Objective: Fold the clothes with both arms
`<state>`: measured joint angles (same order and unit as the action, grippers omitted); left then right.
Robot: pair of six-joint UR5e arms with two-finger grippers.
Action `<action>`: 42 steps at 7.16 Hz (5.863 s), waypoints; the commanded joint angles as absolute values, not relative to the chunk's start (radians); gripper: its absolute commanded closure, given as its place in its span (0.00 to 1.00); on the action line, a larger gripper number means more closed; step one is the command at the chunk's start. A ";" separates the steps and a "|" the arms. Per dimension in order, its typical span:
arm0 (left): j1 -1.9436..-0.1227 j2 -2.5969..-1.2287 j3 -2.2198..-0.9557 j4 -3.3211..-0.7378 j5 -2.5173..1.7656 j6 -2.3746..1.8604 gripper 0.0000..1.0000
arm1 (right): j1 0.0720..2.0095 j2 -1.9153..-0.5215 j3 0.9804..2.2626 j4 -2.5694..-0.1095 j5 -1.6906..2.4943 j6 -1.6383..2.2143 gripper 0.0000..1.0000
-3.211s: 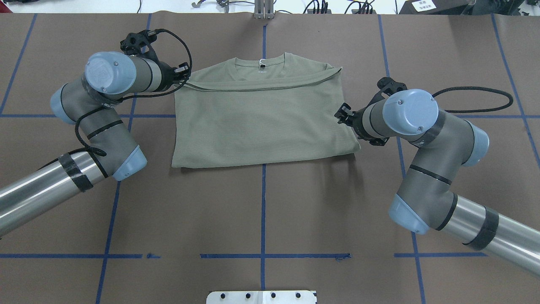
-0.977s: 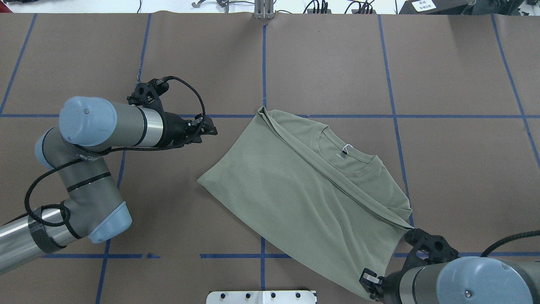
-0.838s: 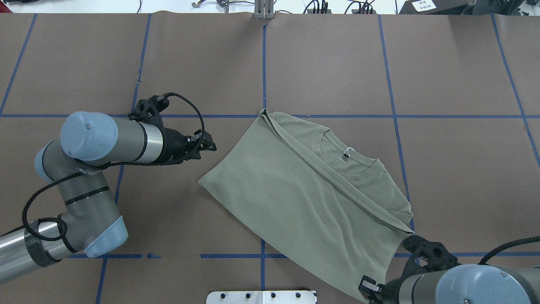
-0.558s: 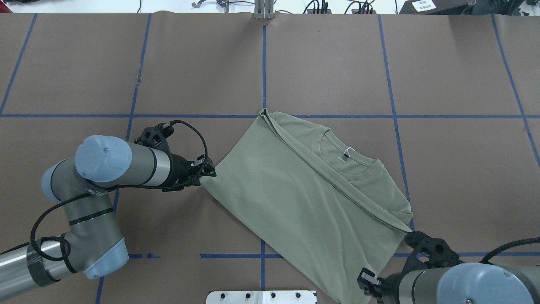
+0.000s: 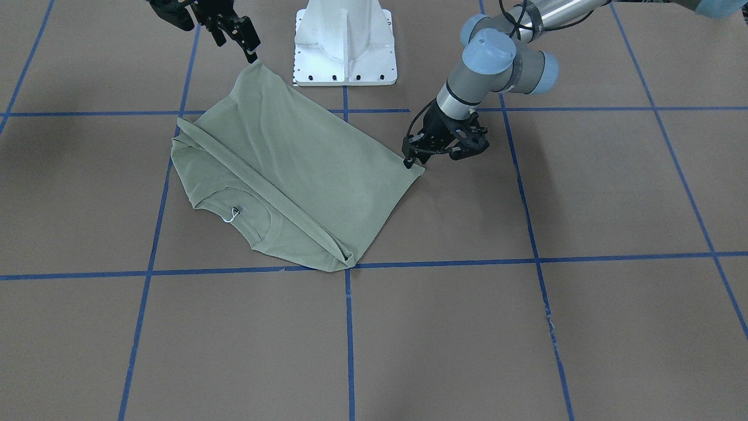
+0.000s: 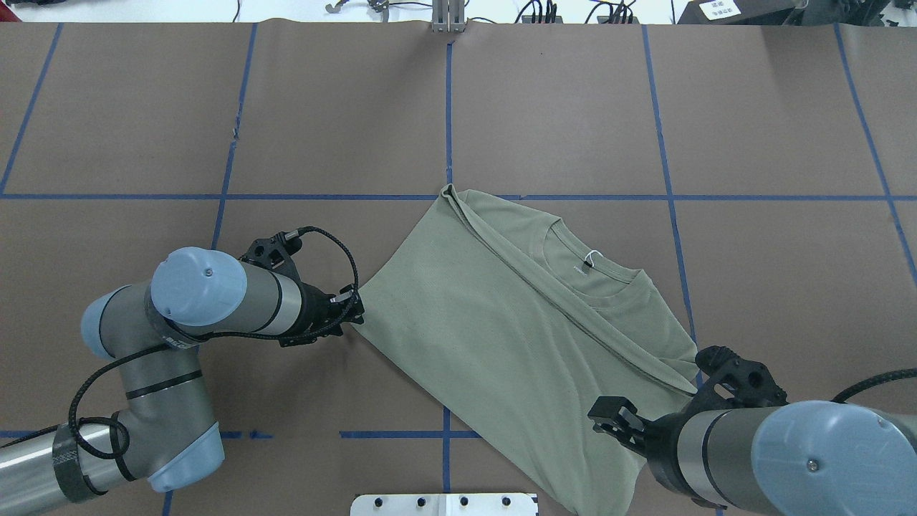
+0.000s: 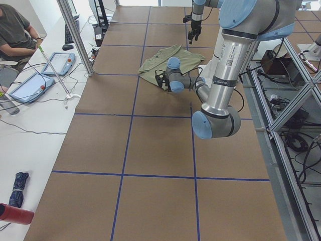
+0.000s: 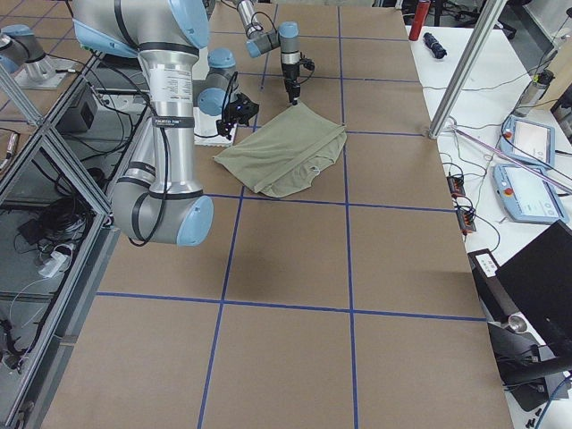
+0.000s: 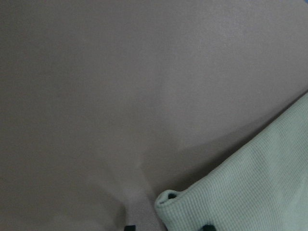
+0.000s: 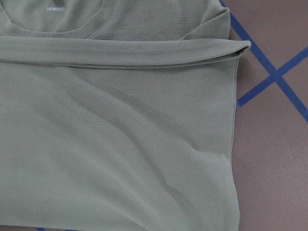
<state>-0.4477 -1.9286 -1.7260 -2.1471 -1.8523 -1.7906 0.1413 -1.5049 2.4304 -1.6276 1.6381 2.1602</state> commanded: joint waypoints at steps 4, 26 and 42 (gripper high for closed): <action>-0.593 -1.945 -1.712 -2.146 -1.763 -1.534 1.00 | 0.144 -1.493 2.421 -1.629 1.611 2.161 0.00; -0.815 -2.132 -1.345 -2.434 -1.855 -1.427 0.34 | 0.250 -0.974 1.831 -1.628 1.460 0.928 0.64; -0.792 -2.135 -1.351 -2.437 -1.845 -1.543 0.34 | 0.195 -1.124 1.904 -1.621 1.393 1.089 1.00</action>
<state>-0.7940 -2.1347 -1.3492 -2.4373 -1.8466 -1.5376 0.2103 -1.1179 1.8992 -1.6215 1.4052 1.0495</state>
